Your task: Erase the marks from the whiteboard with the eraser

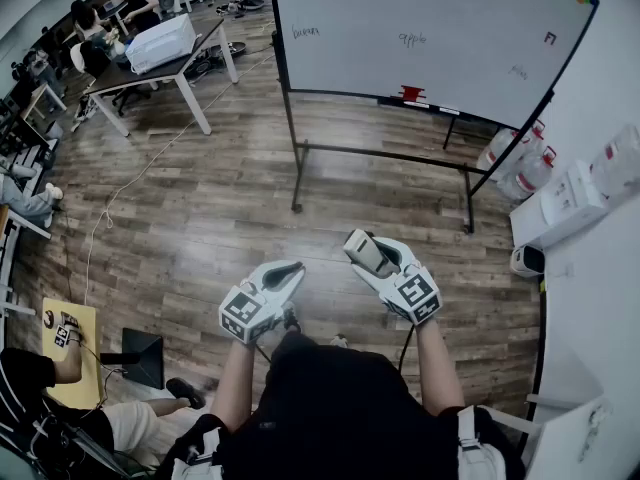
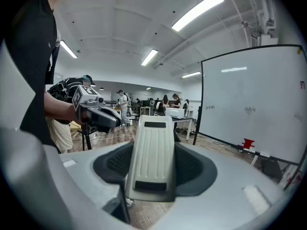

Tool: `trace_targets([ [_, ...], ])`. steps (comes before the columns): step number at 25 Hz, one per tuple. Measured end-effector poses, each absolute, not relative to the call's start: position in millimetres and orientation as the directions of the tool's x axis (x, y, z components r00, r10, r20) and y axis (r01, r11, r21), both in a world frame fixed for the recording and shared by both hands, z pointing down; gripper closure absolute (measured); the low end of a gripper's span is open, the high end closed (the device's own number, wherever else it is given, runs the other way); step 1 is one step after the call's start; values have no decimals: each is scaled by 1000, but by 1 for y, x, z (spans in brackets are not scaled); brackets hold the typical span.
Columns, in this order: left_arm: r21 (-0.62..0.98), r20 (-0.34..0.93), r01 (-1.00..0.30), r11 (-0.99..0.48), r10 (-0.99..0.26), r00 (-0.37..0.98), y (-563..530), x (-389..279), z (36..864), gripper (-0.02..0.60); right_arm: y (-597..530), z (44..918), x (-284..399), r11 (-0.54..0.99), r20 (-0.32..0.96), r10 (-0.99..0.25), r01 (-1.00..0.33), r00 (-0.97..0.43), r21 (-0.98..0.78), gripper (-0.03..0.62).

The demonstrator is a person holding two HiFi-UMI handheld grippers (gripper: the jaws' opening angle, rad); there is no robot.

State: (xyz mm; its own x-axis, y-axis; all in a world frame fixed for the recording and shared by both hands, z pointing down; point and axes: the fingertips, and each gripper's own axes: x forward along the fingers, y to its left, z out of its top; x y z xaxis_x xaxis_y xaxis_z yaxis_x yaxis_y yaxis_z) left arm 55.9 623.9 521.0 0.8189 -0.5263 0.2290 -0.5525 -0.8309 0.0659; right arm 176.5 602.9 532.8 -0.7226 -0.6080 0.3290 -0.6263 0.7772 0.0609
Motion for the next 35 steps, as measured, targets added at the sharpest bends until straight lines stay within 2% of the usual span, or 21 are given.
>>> trace_targets([
  [14,93,231,-540,-836,-510,829,582,23,524,545,567,535,147,766,355,-620,-637,-699,85,332],
  [27,110,219,-514,-851,-483,848,494,-25,521,545,481,531,109,726,372,-659,-682,-654,87,333],
  [35,119,211,-494,-861,-464,860,433,-63,525,545,420,525,82,673,333,-716,-733,-613,97,332],
])
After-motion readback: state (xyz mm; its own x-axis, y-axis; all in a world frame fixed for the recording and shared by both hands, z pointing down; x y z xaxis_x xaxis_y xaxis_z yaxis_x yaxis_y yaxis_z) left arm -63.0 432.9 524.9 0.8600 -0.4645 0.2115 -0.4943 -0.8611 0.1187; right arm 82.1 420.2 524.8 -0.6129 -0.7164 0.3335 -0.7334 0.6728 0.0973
